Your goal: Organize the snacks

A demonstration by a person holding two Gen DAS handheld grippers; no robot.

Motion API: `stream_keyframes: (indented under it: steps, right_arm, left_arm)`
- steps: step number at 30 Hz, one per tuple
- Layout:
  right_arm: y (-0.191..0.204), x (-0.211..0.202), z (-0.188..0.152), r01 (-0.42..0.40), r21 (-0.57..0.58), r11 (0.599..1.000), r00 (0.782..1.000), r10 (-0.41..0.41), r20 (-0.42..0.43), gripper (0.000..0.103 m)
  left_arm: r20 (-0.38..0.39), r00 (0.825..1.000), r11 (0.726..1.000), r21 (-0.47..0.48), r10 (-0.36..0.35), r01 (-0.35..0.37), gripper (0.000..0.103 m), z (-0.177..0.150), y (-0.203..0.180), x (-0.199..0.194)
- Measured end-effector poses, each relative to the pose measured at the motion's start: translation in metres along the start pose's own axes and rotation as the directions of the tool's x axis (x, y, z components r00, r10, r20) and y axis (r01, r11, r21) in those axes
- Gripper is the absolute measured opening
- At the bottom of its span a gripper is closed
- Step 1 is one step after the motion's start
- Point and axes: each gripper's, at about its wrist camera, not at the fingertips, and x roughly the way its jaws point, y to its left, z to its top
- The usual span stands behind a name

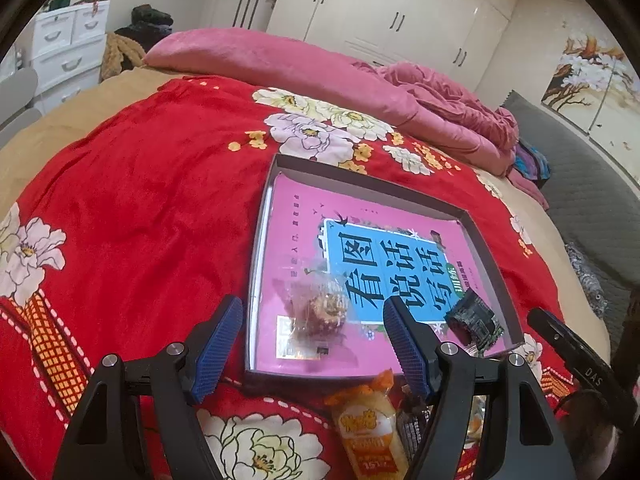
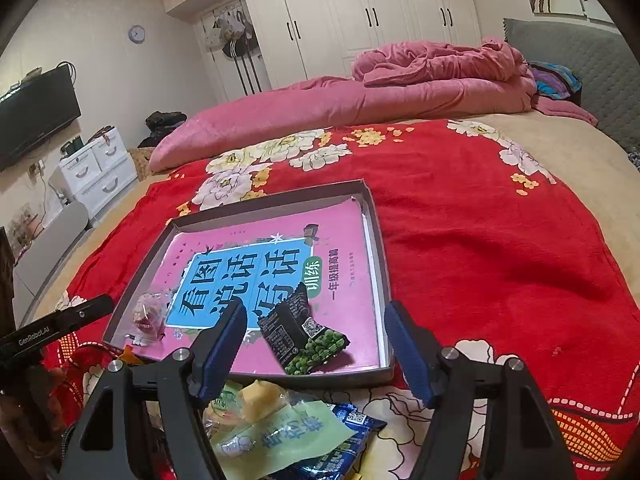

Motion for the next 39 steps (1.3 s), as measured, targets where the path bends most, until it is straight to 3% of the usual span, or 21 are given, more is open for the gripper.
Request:
stream_keyframes:
  steps: [20, 39]
  right_arm:
    - [-0.014, -0.019, -0.002, -0.012, 0.013, 1.000, 0.999, 0.012, 0.030, 0.074]
    - [-0.006, -0.027, -0.014, -0.015, -0.081, 0.997, 1.000, 0.016, 0.011, 0.074]
  left_arm:
    - [-0.040, 0.999, 0.999, 0.001, 0.035, -0.035, 0.075, -0.013, 0.003, -0.002]
    - [-0.109, 0.994, 1.000, -0.014, 0.022, -0.023, 0.075, -0.032, 0.010, -0.003]
